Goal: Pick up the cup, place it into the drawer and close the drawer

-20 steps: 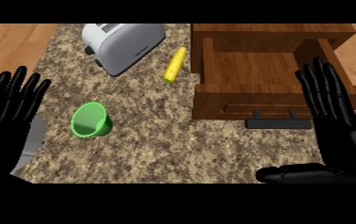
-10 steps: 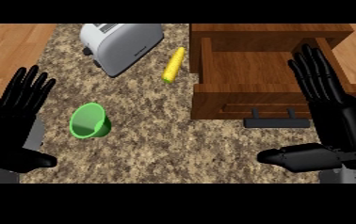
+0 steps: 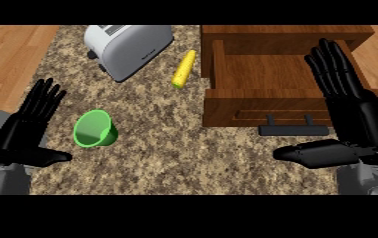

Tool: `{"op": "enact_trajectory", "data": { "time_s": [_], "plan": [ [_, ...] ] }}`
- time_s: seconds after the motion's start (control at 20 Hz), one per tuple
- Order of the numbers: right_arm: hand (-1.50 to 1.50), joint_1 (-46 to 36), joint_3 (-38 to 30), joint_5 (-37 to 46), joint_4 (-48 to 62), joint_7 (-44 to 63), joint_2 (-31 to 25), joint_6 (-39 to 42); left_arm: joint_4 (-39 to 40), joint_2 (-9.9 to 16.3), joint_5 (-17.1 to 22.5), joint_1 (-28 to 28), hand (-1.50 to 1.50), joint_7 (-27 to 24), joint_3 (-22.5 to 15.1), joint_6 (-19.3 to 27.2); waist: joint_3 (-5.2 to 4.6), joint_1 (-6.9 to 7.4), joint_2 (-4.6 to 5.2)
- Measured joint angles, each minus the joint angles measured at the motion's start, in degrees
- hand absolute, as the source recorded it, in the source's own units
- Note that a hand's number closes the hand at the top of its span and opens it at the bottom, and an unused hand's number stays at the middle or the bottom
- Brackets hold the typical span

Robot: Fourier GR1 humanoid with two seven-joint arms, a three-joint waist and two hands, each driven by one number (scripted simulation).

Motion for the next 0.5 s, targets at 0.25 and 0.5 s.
{"op": "enact_trajectory", "data": {
  "time_s": [0.25, 0.5],
  "plan": [
    [-1.50, -3.6, -0.6, 0.2, 1.6, 1.6, -0.1, -0.6, 13.4, 0.8, -5.3, -3.9, -1.50, -8.0, 0.5, -0.3, -0.02, -0.16, 0.06],
    [-1.50, -5.3, -2.2, -0.7, 3.5, 1.2, -0.8, 0.3, 26.6, 0.7, -10.6, -7.5, -1.50, -16.9, -0.1, 0.4, -0.03, -0.27, 0.08]
  ]
}}
